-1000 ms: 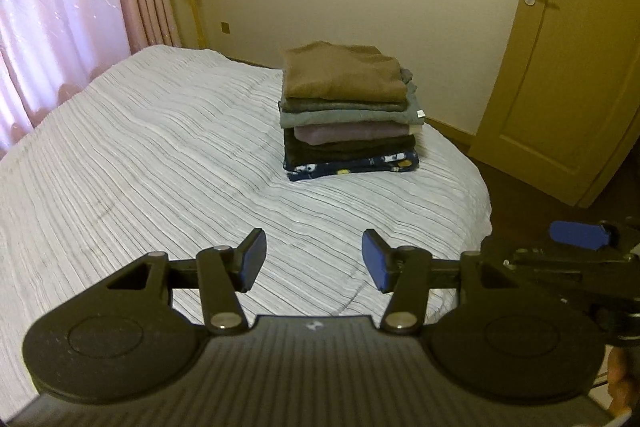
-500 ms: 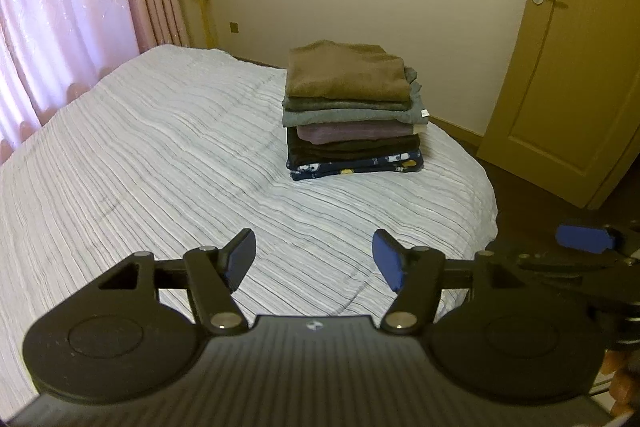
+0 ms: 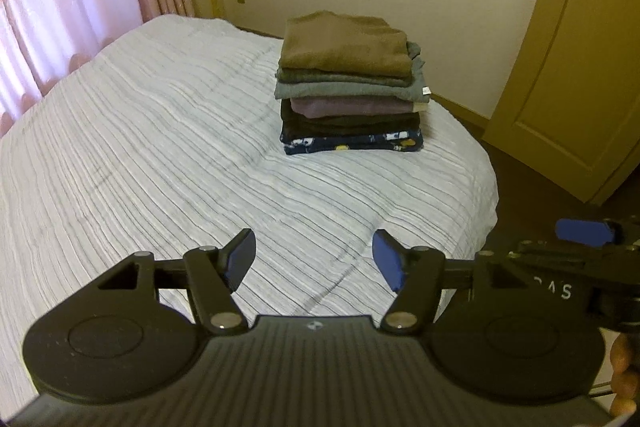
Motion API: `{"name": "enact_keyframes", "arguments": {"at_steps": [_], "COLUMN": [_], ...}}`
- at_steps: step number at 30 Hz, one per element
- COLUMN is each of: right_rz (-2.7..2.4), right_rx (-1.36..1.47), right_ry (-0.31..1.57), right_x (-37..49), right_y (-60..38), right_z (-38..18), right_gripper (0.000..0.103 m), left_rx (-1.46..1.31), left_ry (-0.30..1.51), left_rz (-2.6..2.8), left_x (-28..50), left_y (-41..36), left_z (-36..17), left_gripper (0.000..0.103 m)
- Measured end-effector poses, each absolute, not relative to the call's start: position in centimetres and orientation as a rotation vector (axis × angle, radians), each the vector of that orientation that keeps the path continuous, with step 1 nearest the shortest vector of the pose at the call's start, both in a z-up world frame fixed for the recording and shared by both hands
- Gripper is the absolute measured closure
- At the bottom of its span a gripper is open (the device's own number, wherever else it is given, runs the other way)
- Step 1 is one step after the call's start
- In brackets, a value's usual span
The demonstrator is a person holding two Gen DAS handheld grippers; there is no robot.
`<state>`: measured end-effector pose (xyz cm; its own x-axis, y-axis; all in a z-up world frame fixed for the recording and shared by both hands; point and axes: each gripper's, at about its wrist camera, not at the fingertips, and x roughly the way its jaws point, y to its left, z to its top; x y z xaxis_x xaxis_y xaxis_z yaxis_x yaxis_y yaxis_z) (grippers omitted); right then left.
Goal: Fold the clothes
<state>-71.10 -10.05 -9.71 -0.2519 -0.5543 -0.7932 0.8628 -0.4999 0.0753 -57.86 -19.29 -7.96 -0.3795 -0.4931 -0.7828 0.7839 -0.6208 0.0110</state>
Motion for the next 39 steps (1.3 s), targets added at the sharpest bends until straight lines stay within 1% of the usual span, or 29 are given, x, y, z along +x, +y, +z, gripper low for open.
{"name": "enact_keyframes", "arguments": {"at_steps": [10, 18, 30, 39], "right_rz": [-1.856, -1.867, -1.857, -1.869], "right_rx": [0.985, 0.962, 0.994, 1.007], "right_ry": [0.488, 0.471, 0.471, 0.480], "right_x": [-72.9, -74.5, -74.7, -74.8], "right_y": [-11.0, -13.2, -15.7, -16.7], "right_z": [-10.4, -10.1, -11.1, -11.5], "right_gripper": [0.030, 0.030, 0.030, 0.030], "left_rx": [0.983, 0.950, 0.977, 0.941], "left_ry": [0.490, 0.471, 0.501, 0.477], "left_rz": [-2.049, -2.066, -2.070, -2.120], "left_x": [-59.5, -60.7, -61.4, -62.0], "left_y": [-20.1, -21.9, -24.9, -25.7], "left_z": [-8.7, -8.4, -9.9, -9.8], "left_gripper": [0.042, 0.042, 0.042, 0.042]}}
